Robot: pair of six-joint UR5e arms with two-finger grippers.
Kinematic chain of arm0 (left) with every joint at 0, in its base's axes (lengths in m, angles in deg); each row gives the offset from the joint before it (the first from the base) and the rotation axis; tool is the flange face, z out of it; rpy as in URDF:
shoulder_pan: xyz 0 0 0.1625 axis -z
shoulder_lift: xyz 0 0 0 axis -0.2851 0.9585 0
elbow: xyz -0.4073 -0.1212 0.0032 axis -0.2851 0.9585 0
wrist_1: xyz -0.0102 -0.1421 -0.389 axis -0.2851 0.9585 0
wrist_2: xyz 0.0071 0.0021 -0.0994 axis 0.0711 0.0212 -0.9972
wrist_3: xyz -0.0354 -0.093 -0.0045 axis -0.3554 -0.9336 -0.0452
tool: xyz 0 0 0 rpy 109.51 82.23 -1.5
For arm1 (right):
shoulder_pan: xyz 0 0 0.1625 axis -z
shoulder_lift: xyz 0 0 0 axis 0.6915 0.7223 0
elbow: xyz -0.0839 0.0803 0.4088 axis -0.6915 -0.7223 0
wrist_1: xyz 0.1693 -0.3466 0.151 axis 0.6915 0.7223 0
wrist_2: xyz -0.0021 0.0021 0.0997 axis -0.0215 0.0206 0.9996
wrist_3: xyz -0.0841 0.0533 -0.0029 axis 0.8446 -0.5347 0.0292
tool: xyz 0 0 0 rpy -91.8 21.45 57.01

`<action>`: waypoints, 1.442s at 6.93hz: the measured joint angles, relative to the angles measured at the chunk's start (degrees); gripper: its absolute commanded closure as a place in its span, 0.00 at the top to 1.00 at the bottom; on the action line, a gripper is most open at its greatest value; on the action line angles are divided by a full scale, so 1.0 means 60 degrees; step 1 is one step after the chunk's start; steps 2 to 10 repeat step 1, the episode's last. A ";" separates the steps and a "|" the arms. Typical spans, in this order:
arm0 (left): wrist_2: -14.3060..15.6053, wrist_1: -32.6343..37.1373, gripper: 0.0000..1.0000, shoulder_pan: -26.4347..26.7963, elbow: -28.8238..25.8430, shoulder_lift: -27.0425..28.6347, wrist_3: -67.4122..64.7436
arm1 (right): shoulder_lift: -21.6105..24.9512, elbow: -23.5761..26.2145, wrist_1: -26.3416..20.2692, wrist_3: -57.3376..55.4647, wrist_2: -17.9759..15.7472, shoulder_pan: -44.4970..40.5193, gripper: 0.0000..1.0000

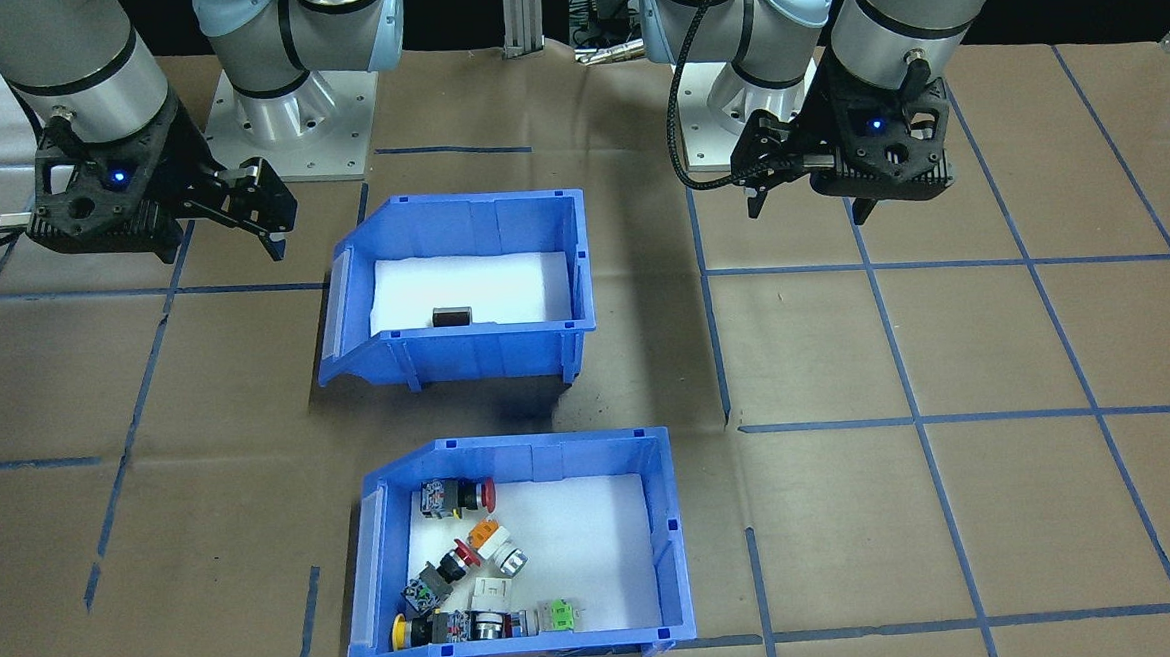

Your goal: Place button box in front

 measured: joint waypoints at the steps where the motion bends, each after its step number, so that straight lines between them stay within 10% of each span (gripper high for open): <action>1: 0.0000 0.0000 0.99 0.0000 0.0002 0.0000 0.0000 | -0.0002 0.0005 -0.0014 0.0000 0.0000 0.0000 1.00; 10: 0.0000 0.0000 0.99 0.0000 0.0002 0.0000 0.0000 | -0.0002 0.0005 -0.0014 0.0000 0.0000 0.0000 1.00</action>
